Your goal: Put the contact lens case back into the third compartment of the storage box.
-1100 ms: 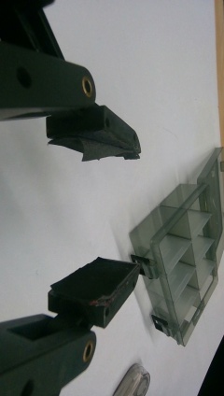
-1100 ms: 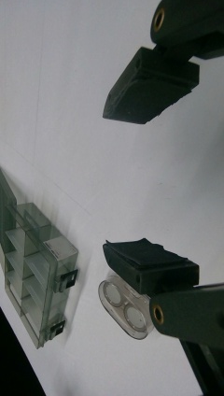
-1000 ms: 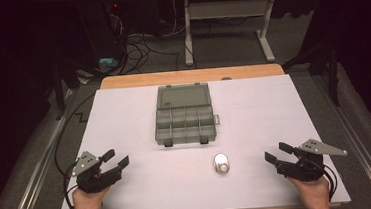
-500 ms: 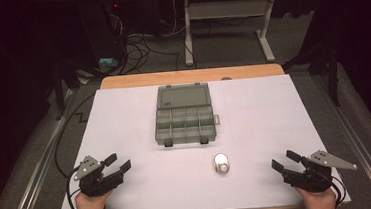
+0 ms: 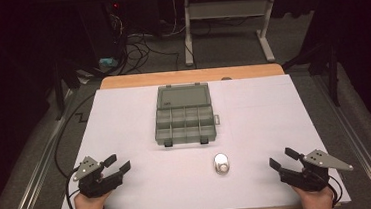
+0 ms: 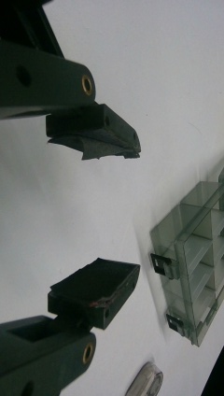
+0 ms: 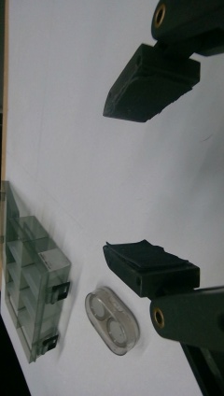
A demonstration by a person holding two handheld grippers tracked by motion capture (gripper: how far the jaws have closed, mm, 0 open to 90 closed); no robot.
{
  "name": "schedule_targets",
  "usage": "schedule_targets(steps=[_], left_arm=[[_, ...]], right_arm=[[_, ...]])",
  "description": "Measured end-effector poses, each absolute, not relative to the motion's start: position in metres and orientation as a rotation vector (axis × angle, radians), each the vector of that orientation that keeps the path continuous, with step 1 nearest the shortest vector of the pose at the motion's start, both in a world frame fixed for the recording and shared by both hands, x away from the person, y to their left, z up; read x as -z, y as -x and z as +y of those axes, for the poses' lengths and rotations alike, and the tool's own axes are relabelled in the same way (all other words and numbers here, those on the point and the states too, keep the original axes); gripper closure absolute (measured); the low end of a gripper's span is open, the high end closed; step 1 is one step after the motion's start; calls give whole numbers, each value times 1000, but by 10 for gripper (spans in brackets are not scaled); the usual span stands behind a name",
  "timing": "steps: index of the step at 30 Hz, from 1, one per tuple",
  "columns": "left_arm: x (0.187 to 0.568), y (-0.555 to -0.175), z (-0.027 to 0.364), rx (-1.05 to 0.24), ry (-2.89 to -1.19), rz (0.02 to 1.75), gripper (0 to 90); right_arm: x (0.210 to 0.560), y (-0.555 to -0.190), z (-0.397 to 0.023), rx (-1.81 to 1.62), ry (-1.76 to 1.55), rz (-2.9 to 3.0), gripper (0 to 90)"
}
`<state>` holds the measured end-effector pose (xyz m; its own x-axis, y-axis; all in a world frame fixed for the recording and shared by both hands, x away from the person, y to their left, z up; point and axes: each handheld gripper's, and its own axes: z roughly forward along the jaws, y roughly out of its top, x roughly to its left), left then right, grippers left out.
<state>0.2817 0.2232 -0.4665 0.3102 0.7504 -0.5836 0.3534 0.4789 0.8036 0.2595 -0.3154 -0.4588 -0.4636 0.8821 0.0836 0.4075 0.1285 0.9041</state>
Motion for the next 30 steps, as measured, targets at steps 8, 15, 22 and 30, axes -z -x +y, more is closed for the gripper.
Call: schedule_targets(steps=[8, 15, 22, 30], left_arm=[[465, -281, 223, -359, -1116, 1274, 371], [464, -279, 219, -378, -1139, 1252, 370], [465, -279, 221, -376, -1127, 1259, 369], [465, -280, 222, -375, -1122, 1266, 369]], right_arm=[[455, -263, -304, -1299, -1221, 1960, 312], [451, -266, -289, -1295, -1200, 2041, 340], [447, -268, -270, -1255, -1172, 2108, 367], [445, -272, -257, -1246, -1176, 2153, 384]])
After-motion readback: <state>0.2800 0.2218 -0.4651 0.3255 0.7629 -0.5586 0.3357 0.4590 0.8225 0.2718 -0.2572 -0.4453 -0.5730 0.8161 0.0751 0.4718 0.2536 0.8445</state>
